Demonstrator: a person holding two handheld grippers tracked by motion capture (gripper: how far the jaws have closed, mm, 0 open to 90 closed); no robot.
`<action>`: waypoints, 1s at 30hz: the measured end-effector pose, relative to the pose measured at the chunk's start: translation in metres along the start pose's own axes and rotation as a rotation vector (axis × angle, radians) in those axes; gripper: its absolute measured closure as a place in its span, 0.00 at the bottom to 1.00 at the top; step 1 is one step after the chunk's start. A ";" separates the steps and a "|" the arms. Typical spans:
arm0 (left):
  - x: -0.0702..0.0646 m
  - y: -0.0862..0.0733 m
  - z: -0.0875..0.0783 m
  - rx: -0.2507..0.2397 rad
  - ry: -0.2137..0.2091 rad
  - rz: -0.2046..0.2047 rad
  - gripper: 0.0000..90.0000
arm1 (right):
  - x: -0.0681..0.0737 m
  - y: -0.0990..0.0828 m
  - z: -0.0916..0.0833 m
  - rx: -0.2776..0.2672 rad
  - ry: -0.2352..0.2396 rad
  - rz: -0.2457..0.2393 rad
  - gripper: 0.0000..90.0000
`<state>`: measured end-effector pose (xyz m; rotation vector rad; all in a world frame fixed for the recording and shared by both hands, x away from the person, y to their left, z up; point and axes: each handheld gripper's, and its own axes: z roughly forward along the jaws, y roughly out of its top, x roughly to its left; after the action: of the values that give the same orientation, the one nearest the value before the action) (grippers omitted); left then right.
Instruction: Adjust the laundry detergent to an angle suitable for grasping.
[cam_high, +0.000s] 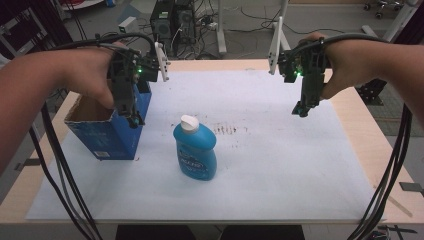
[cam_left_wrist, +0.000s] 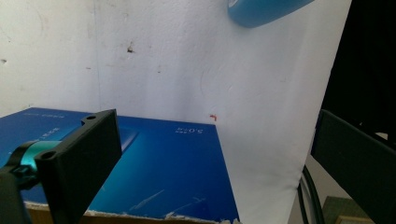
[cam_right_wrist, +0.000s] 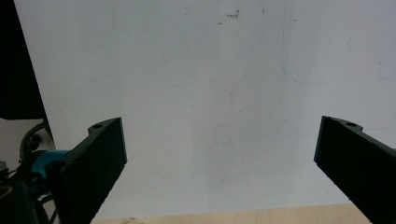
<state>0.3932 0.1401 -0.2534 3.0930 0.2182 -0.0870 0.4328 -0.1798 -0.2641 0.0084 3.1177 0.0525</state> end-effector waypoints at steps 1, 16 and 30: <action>0.001 0.001 -0.001 0.006 0.000 -0.001 0.02 | -0.001 -0.001 0.000 -0.003 0.001 -0.001 0.02; 0.025 0.020 -0.004 0.008 0.020 -0.011 0.02 | -0.010 -0.012 0.003 -0.005 0.005 0.030 0.02; 0.030 0.020 -0.006 -0.016 0.013 -0.009 0.02 | -0.009 -0.006 0.004 -0.003 0.006 0.021 0.02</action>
<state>0.4264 0.1246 -0.2482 3.0776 0.2316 -0.0655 0.4420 -0.1853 -0.2683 0.0415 3.1238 0.0572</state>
